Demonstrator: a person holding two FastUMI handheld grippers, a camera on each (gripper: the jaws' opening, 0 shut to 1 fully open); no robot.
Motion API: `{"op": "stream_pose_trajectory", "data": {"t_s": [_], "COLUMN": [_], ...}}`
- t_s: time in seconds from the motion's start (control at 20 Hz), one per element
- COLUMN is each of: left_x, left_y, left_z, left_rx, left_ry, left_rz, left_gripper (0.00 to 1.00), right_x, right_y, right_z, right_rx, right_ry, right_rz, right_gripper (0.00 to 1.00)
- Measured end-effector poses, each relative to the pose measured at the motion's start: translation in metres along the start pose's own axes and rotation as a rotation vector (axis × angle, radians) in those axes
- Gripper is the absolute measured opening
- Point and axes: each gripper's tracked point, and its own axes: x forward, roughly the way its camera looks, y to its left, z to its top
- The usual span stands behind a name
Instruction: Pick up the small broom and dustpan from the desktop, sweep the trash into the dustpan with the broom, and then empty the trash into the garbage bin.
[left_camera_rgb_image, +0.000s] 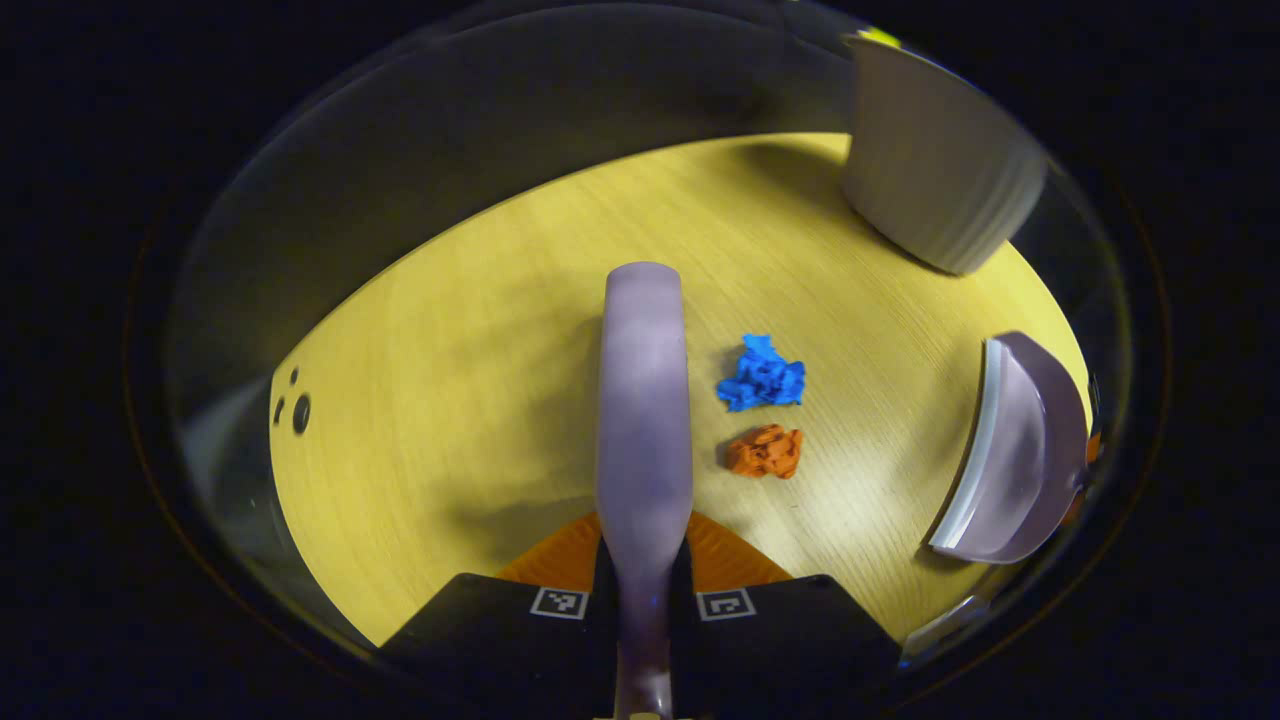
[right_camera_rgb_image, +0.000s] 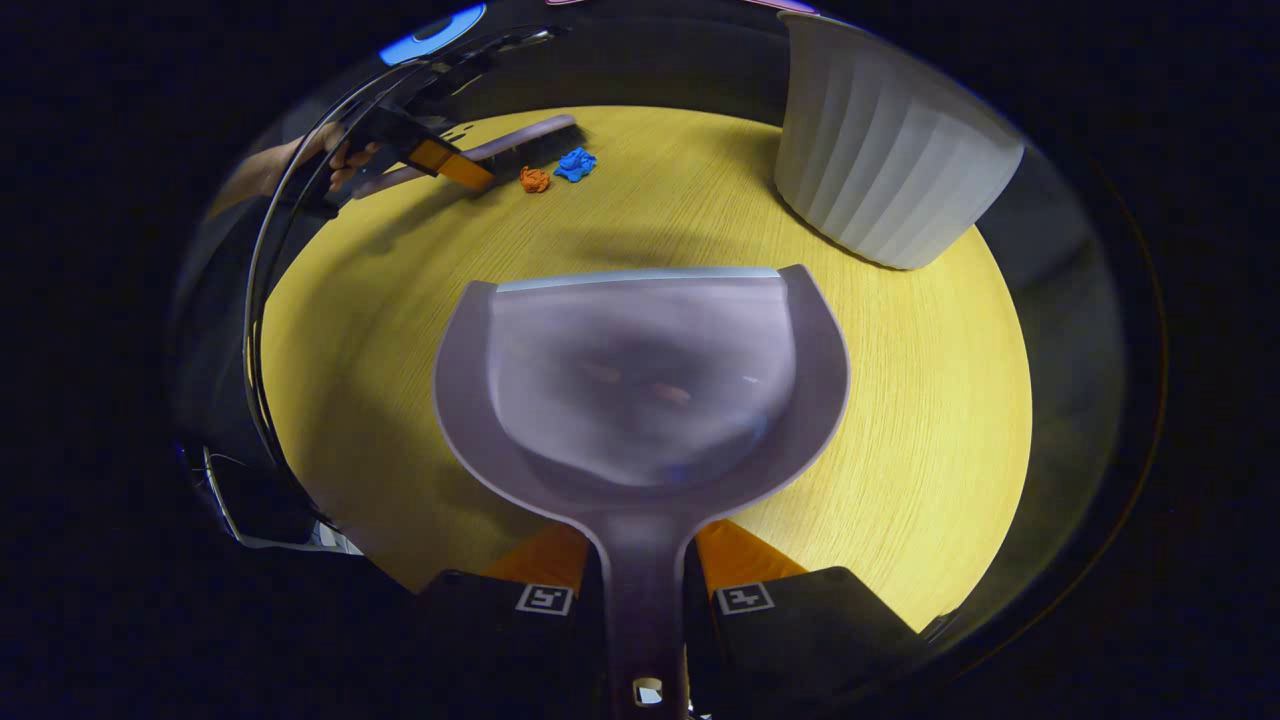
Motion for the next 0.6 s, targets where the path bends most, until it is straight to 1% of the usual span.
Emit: {"op": "stream_pose_trajectory", "data": {"t_s": [0.15,0.3,0.4,0.5,0.6], "left_x": [0.004,0.001,-0.006,-0.010,-0.014], "left_y": [-0.011,-0.015,-0.019,-0.023,-0.022], "left_z": [0.009,0.015,0.018,0.018,0.016], "left_rx": [0.158,0.243,0.258,0.230,0.212], "left_ry": [0.014,0.027,0.037,0.051,0.062], "left_rz": [-0.048,-0.090,-0.134,-0.186,-0.240], "left_gripper": [0.27,0.24,0.25,0.24,0.25], "right_x": [0.001,0.002,0.002,0.006,0.009], "right_y": [-0.001,0.000,0.005,0.006,0.006], "right_z": [0.001,0.001,0.002,0.004,0.005], "right_rx": [-0.035,-0.058,-0.062,-0.074,-0.089], "right_ry": [0.002,-0.001,-0.002,-0.004,-0.006], "right_rz": [0.001,0.007,0.011,0.012,0.013], "right_gripper": [0.37,0.37,0.37,0.37,0.37]}}
